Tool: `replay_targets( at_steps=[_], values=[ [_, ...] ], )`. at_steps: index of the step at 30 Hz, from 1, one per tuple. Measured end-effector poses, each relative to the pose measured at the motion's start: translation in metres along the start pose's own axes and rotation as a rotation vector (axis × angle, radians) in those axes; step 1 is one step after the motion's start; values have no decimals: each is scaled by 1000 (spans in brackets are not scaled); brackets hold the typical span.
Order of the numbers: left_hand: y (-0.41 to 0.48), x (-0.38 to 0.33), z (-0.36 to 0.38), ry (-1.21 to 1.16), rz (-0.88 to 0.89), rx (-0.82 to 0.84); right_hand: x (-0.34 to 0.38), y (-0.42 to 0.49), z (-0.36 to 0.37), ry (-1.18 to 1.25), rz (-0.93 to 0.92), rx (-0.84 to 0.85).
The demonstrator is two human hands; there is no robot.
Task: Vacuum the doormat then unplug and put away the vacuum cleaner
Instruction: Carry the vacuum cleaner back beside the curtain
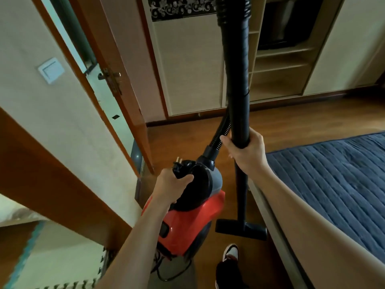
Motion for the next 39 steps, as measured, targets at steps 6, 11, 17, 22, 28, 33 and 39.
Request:
replay_targets(
  at_steps=[6, 11, 17, 22, 28, 33, 39],
  values=[
    [118, -55, 26, 104, -5, 28, -72, 112, -10, 41, 59, -4],
    [195, -98, 46, 125, 9, 43, -111, 190, -21, 38, 68, -23],
    [270, -128, 58, 54, 37, 46, -142, 263, -23, 32, 37, -28],
    [334, -147, 69, 24, 55, 39, -170, 321, -14, 14, 25, -37],
    [437, -157, 84, -65, 16, 130, -225, 407, 0, -39, 50, -80],
    [549, -170, 97, -106, -68, 285, -276, 500, 17, -78, 66, -158],
    [664, -214, 92, -110, 19, 395, -315, 595, 39, -123, 117, -230]
  ],
)
Point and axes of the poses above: each hand's wrist, its own y-axis towards the middle knuckle, its own z-axis out of the palm, x = y × z, the point moved 5 cm from there along y, towards the middle knuckle, and after that the axes turned 5 degrees about y, right-handed, at the moved point
